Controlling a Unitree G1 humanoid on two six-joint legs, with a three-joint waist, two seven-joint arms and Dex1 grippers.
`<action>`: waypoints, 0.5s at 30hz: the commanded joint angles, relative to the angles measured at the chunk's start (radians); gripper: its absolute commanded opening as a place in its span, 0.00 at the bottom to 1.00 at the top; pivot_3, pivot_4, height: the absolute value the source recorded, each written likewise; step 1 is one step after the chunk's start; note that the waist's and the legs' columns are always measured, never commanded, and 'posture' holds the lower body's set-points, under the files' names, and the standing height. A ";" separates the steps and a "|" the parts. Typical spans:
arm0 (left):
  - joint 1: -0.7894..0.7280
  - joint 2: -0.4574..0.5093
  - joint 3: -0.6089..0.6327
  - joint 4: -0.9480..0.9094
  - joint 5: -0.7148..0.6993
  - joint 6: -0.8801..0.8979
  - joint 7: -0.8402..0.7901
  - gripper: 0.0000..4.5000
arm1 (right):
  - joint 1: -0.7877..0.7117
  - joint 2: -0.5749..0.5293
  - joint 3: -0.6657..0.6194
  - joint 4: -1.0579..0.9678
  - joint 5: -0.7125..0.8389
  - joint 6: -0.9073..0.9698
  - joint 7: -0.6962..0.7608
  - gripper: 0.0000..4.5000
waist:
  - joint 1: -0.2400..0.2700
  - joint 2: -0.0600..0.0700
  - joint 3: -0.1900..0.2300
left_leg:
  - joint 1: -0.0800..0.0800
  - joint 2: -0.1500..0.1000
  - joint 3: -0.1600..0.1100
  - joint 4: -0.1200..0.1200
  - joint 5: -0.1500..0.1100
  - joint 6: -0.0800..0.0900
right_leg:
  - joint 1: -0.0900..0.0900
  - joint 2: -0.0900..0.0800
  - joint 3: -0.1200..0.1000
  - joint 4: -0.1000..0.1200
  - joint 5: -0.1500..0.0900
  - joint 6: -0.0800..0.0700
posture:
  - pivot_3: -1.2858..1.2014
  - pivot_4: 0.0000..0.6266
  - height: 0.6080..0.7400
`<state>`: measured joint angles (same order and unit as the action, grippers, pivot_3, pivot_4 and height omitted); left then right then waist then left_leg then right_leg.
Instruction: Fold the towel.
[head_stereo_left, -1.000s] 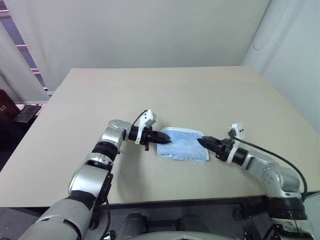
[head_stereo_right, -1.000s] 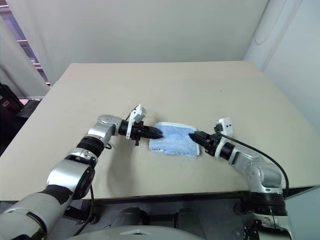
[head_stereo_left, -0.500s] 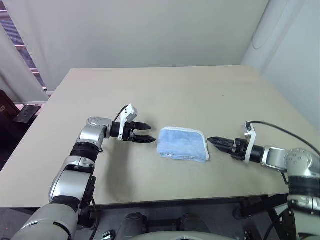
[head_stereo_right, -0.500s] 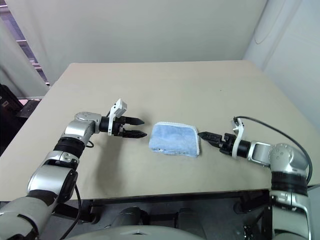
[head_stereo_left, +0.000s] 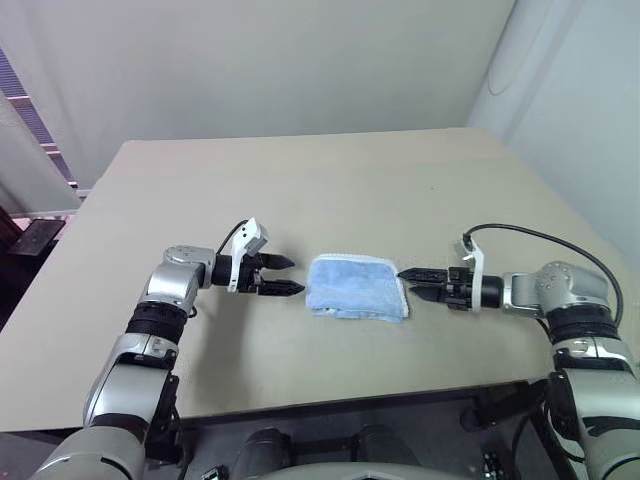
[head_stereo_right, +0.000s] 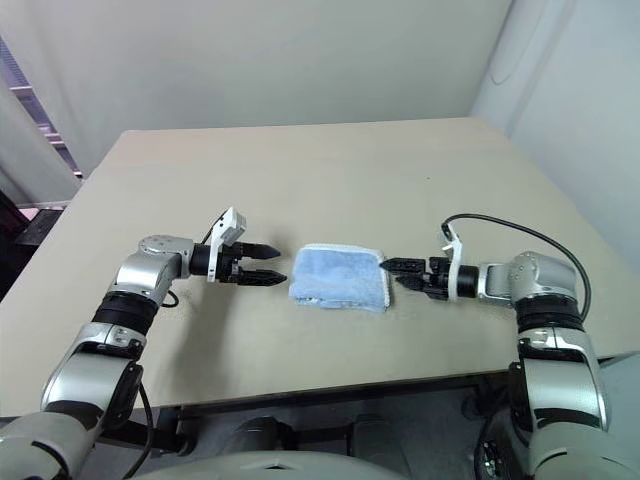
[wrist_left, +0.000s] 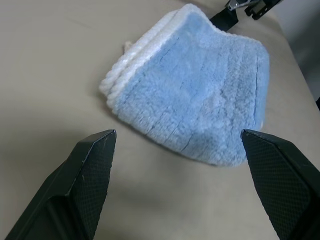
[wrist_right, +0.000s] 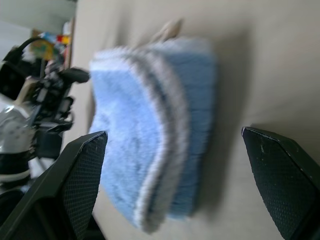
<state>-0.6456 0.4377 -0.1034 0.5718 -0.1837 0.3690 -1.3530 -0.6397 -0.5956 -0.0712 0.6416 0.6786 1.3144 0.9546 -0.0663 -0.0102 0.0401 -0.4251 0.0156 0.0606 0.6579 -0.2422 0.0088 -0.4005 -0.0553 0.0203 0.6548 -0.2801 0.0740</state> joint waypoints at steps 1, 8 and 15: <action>0.002 0.015 0.006 -0.051 -0.020 0.018 0.008 0.94 | -0.016 0.056 0.034 -0.017 0.002 0.037 0.021 1.00 | -0.004 0.000 0.000 | 0.000 0.000 0.000 -0.001 0.000 0.000 | -0.001 0.000 0.000 0.000 0.000 0.000 | 0.52 0.00 1.00; -0.001 0.012 -0.002 -0.046 -0.015 0.015 0.018 0.94 | 0.004 0.125 0.062 -0.046 -0.011 0.056 0.020 1.00 | -0.004 0.000 0.000 | 0.000 0.000 0.000 -0.007 0.002 0.001 | -0.005 0.000 0.000 0.001 0.002 0.002 | 0.52 0.00 1.00; -0.013 0.008 -0.006 -0.034 -0.013 0.007 0.024 0.94 | 0.006 0.198 0.059 -0.028 -0.035 0.048 -0.007 1.00 | -0.011 -0.002 -0.002 | 0.005 0.000 0.000 -0.010 0.002 0.001 | -0.004 0.000 0.000 0.002 0.003 0.001 | 0.52 0.00 1.00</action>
<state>-0.6328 0.4420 -0.1071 0.5480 -0.1871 0.3858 -1.3304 -0.6473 -0.4572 -0.0575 0.5958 0.6483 1.3403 0.9606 -0.0769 -0.0118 0.0380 -0.4191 0.0154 0.0610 0.6472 -0.2406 0.0096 -0.4046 -0.0554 0.0198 0.6569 -0.2771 0.0747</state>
